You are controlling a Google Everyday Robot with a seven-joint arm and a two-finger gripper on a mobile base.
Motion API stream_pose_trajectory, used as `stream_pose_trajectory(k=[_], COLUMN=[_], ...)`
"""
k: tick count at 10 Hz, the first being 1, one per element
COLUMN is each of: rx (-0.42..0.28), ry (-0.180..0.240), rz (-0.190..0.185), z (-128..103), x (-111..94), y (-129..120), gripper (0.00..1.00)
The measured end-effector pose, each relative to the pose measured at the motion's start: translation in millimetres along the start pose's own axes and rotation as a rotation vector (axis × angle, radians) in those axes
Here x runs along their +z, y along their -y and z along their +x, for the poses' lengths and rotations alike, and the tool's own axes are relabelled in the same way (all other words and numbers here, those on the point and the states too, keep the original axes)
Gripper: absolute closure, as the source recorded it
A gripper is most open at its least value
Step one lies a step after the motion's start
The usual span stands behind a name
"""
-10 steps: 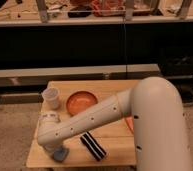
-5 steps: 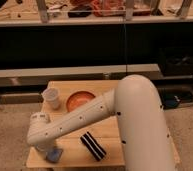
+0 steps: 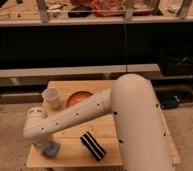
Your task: Wipe the white sponge on the table
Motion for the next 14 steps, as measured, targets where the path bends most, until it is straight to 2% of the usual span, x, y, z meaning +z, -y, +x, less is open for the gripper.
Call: stream_pose_trajectory(k=[4,8,14], rx=[0.046,0.132,0.185], ry=[-0.005,-0.026,-0.04], rz=[-0.021,-0.038,-0.041], z=[4.1,-25.2,-53.5], x=[-12.6,-29.8,-34.8], y=[-37.5,-60.3,-58.9], gripper=[1.0,1.0,1.0])
